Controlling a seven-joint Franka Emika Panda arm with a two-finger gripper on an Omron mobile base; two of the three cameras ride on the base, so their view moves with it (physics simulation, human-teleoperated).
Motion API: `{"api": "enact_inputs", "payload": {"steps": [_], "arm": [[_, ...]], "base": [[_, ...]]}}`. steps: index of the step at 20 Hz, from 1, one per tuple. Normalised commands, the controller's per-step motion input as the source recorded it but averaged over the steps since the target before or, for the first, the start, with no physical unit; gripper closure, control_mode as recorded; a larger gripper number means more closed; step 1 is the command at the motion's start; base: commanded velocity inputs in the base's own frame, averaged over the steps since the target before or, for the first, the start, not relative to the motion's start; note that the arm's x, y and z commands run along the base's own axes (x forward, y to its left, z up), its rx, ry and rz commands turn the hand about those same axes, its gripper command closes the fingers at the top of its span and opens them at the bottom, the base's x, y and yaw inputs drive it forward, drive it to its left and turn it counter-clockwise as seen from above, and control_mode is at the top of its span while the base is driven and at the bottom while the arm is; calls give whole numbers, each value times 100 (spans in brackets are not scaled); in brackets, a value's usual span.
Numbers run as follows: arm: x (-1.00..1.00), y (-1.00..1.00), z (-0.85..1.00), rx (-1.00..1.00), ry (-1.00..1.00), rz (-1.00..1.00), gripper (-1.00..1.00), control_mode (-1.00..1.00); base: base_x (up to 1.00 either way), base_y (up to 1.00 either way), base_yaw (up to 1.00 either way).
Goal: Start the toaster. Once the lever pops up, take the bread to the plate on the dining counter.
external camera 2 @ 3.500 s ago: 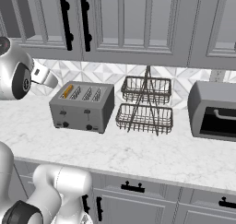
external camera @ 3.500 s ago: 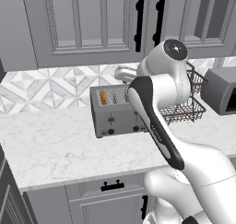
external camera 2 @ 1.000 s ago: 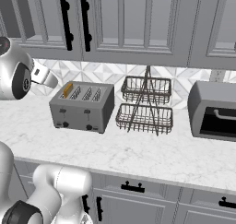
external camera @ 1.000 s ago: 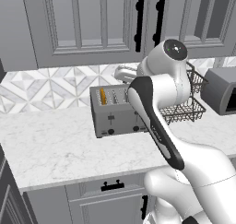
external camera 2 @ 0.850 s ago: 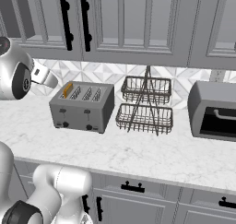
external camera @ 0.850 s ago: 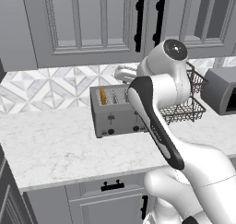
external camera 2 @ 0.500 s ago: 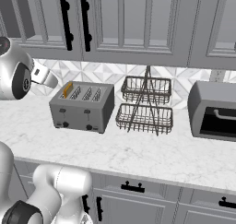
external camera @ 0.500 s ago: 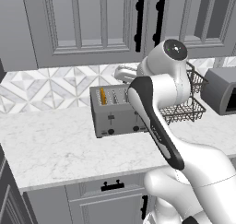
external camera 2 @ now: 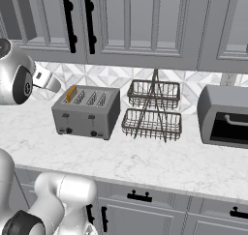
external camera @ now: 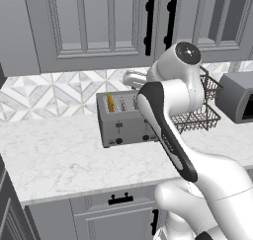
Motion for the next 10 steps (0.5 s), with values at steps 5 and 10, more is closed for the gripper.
{"api": "enact_inputs", "payload": {"steps": [5, 10], "arm": [[0, 0, 0, 0, 0, 0, -100, -100], [0, 0, 0, 0, 0, 0, -100, -100]], "base": [[0, 0, 0], [0, 0, 0]]}}
